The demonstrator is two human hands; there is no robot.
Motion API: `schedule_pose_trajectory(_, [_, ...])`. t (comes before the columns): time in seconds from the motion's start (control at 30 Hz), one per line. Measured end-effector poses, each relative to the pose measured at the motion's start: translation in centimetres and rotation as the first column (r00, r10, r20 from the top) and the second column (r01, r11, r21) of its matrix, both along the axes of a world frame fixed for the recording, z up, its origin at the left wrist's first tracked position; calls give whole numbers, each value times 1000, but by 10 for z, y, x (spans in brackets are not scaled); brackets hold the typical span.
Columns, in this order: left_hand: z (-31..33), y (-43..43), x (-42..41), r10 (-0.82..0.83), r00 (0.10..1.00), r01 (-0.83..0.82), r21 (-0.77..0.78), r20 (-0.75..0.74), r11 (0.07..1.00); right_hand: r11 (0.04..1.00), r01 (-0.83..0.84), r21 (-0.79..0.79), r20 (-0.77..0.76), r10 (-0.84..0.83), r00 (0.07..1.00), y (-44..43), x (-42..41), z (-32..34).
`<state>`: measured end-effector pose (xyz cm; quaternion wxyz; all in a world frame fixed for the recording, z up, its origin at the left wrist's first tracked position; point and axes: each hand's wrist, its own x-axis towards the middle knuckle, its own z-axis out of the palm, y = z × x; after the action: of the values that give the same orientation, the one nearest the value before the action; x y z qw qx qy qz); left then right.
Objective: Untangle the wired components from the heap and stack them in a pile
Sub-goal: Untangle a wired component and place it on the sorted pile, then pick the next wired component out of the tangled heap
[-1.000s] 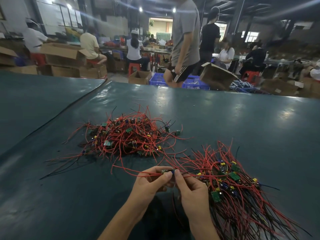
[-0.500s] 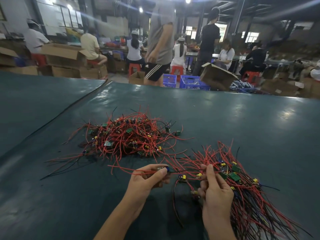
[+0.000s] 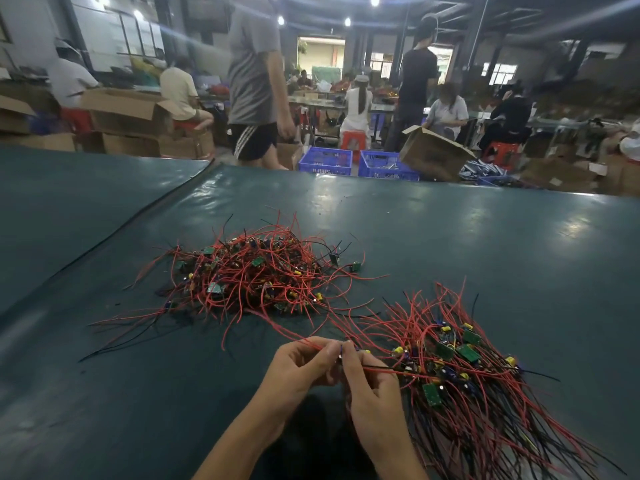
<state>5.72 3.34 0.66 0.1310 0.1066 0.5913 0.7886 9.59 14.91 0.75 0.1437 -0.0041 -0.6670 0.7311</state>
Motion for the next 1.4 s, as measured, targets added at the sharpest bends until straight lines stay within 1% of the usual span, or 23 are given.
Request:
schedule_pose_trajectory(0.1, [-1, 2, 1, 39, 993, -52, -120, -110, 991, 1000, 16, -1, 33, -16, 999, -1, 2, 1])
schedule_pose_trajectory(0.17, [-1, 0, -2, 200, 959, -240, -198, -200, 950, 987, 128, -92, 125, -116, 985, 2, 2, 3])
schedule_pose_trajectory(0.2, [-1, -4, -4, 304, 917, -365, -239, -257, 900, 963, 199, -182, 173, -168, 970, 5, 1, 4])
schedule_pose_trajectory(0.23, [-2, -9, -6, 391, 854, -493, -296, -343, 818, 922, 259, -288, 198, -207, 958, 9, -1, 6])
schedule_pose_trajectory(0.3, [-5, -25, -13, 451, 708, -693, -412, -543, 592, 827, 335, -451, 173, -287, 942, 19, -4, 8])
schedule_pose_trajectory(0.33, [-8, -33, -17, 447, 659, -746, -449, -604, 492, 803, 361, -475, 149, -331, 932, 23, -4, 9])
schedule_pose_trajectory(0.37, [-11, -41, -20, 438, 645, -763, -494, -626, 417, 792, 383, -475, 124, -371, 920, 27, -5, 9])
schedule_pose_trajectory(0.43, [-16, -54, -26, 409, 713, -697, -641, -570, 321, 787, 407, -463, 90, -415, 905, 30, -4, 10])
schedule_pose_trajectory(0.5, [-22, -62, -30, 349, 816, -549, -808, -461, 217, 791, 411, -454, 103, -411, 906, 29, -3, 9])
schedule_pose_trajectory(0.57, [-27, -65, -32, 283, 855, -476, -873, -434, 101, 803, 405, -438, 138, -385, 913, 28, -3, 6])
schedule_pose_trajectory(0.6, [-28, -65, -32, 266, 855, -477, -876, -444, 71, 809, 401, -430, 154, -372, 915, 27, -4, 4])
schedule_pose_trajectory(0.7, [-27, -63, -34, 321, 816, -538, -835, -480, 119, 817, 399, -416, 178, -357, 917, 26, -5, 5])
schedule_pose_trajectory(0.8, [-27, -59, -33, 312, 789, -593, -788, -528, 166, 868, 381, -318, 164, -345, 924, 26, -3, 5])
schedule_pose_trajectory(0.9, [-28, -58, -31, 325, 752, -657, -692, -574, 298, 931, 324, -166, 97, -311, 945, 22, -1, 4])
schedule_pose_trajectory(1.0, [-23, -59, -29, 386, 684, -727, -528, -619, 440, 958, 284, -24, 31, -283, 959, 15, -1, 2])
schedule_pose_trajectory(1.07, [-17, -56, -27, 404, 616, -768, -402, -676, 498, 953, 255, 162, -1, -258, 966, 14, 1, 0])
schedule_pose_trajectory(1.1, [-15, -54, -26, 402, 592, -775, -356, -698, 523, 919, 233, 318, 7, -248, 969, 14, 2, -3])
schedule_pose_trajectory(1.13, [-14, -52, -25, 395, 578, -773, -325, -714, 544, 827, 200, 525, 24, -250, 968, 16, 4, -5])
schedule_pose_trajectory(1.17, [-13, -49, -24, 384, 573, -767, -309, -724, 562, 675, 145, 724, 46, -256, 966, 16, 6, -7])
schedule_pose_trajectory(1.2, [-13, -47, -23, 371, 578, -757, -307, -727, 577, 522, 81, 849, 66, -257, 964, 15, 7, -7])
schedule_pose_trajectory(1.23, [-13, -46, -23, 356, 586, -745, -312, -728, 589, 433, 34, 901, 87, -255, 963, 14, 7, -7])
schedule_pose_trajectory(1.27, [-14, -44, -23, 337, 597, -731, -321, -728, 602, 403, 2, 915, 109, -253, 961, 13, 6, -6])
schedule_pose_trajectory(1.4, [-14, -37, -18, 284, 627, -681, -333, -725, 652, 343, -35, 939, 128, -253, 959, 11, 4, -6])
